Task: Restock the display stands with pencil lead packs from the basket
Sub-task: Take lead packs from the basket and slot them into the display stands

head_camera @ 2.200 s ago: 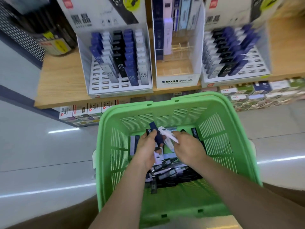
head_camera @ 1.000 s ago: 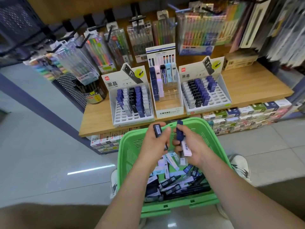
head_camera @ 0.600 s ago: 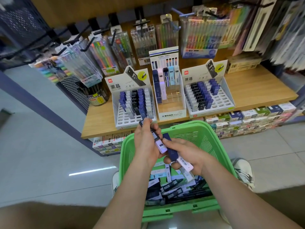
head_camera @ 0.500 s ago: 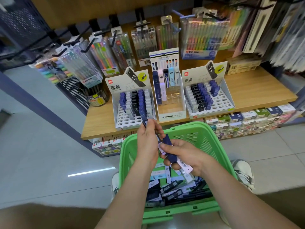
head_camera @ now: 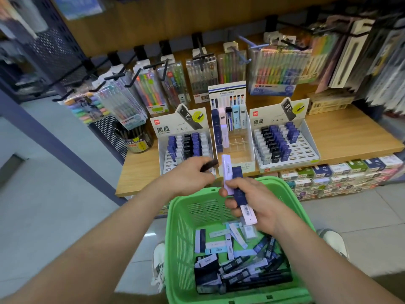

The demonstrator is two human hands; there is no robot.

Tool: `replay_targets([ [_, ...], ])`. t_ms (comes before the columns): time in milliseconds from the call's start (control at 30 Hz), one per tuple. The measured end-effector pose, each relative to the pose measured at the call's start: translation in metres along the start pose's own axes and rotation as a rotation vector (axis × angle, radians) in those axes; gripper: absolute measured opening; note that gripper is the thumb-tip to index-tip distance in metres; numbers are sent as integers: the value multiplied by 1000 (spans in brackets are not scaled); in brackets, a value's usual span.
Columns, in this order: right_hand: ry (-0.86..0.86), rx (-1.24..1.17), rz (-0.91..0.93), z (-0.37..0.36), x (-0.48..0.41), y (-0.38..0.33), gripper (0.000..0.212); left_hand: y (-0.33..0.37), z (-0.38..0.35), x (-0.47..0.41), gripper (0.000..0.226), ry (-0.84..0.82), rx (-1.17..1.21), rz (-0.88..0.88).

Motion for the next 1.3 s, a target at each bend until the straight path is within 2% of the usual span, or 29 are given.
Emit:
replay_targets([
  [100, -25, 100, 58, -13, -1, -19, 29, 6, 11, 15, 33, -200, 69, -51],
  [200, 9, 213, 103, -21, -1, -33, 29, 11, 22, 20, 40, -114, -37, -197],
  [300, 18, 214, 118, -23, -2, -45, 13, 13, 27, 18, 42, -26, -40, -248],
  [400, 43, 277, 120, -22, 0, -61, 5, 9, 35, 17, 45, 90, 265, -204],
  [500, 65, 368, 100, -20, 3, -78, 8, 4, 46, 18, 39, 190, 580, -159],
  [633, 17, 569, 89, -25, 7, -91, 10, -4, 54, 14, 29, 249, 748, -79],
  [767, -25, 745, 90, -30, 6, -89, 6, -7, 53, 3, 26, 224, 906, -32],
  [867, -30, 790, 102, -31, 2, -85, 5, -6, 55, -4, 25, 223, 773, -53],
  [1000, 50, 751, 55, -24, -11, -88, 16, -7, 75, -11, 25, 352, 620, -63],
  [1100, 126, 553, -50, -14, -18, -94, 19, -23, 98, -17, 25, 542, 249, -24],
  [1167, 112, 388, -106, -10, -20, -98, 18, -34, 102, -21, 21, 606, -41, 20],
  [1300, 105, 123, -168, -8, -25, -100, 18, -53, 77, -37, 15, 539, -191, 23],
])
Point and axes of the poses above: each hand's wrist, its own x-axis away from the middle knuckle, its own z-axis out of the back of the hand, y = z × x, the point moved 3 cm from there along -x, towards the middle knuckle
